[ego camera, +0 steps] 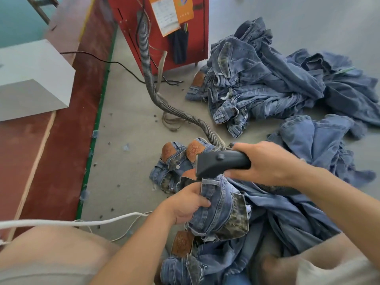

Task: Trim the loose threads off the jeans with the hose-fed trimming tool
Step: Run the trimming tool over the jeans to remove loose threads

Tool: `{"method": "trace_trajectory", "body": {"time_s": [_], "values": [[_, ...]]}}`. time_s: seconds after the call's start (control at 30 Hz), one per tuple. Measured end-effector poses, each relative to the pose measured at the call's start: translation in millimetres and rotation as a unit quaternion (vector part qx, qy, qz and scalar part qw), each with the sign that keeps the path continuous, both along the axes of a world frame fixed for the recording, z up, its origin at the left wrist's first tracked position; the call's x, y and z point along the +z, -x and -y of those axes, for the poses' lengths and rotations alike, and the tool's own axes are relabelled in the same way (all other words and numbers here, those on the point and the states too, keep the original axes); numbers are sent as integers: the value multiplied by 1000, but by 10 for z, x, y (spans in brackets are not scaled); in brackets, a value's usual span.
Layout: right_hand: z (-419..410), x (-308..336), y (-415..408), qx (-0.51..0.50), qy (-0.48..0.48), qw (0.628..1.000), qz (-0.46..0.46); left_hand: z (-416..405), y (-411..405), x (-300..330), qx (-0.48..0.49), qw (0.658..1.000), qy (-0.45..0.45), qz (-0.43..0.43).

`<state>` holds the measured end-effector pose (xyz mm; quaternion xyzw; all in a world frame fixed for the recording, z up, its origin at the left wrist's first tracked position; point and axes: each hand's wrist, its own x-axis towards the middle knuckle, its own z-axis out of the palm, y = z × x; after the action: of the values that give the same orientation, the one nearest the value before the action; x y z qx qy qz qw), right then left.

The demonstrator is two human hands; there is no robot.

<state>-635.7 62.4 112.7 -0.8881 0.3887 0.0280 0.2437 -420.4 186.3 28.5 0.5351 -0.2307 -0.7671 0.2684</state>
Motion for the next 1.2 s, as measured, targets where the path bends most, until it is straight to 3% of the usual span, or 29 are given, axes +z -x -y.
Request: {"method": "trace_trajectory", "body": {"time_s": [0.13, 0.2, 0.37, 0.53, 0.7, 0.77, 0.8, 0.87, 0.93, 1.0, 1.07, 1.2], "values": [[272, 128, 246, -74, -14, 997, -16, 48, -9, 9, 33, 999, 25, 27], [284, 149, 311, -68, -46, 996, -44, 58, 15, -4, 11, 993, 74, 93], [46, 20, 123, 1, -50, 997, -51, 2, 87, -93, -109, 935, 223, 252], [169, 104, 250, -23, -79, 996, -26, 34, 50, -13, -86, 934, 269, 218], [-46, 62, 150, 17, -77, 997, -14, 5, 99, -81, -117, 918, 287, 248], [-105, 41, 49, 14, -43, 999, 24, -12, 135, -124, -166, 895, 292, 294], [-81, 56, 22, -6, -33, 998, 49, -28, 153, -132, -170, 896, 295, 286], [43, 111, 55, -64, -16, 993, 98, -48, 171, -136, -120, 942, 259, 176], [196, 161, 178, -104, -16, 989, 100, -34, 137, -47, -32, 987, 154, 26], [277, 173, 315, -99, -25, 994, 50, 30, 67, -28, 67, 993, 6, -95], [278, 116, 395, -76, -20, 996, -41, 56, 27, -62, 127, 986, -67, -84], [189, -29, 386, -39, -13, 988, -147, 55, -19, -65, 189, 979, -54, -53]]}}
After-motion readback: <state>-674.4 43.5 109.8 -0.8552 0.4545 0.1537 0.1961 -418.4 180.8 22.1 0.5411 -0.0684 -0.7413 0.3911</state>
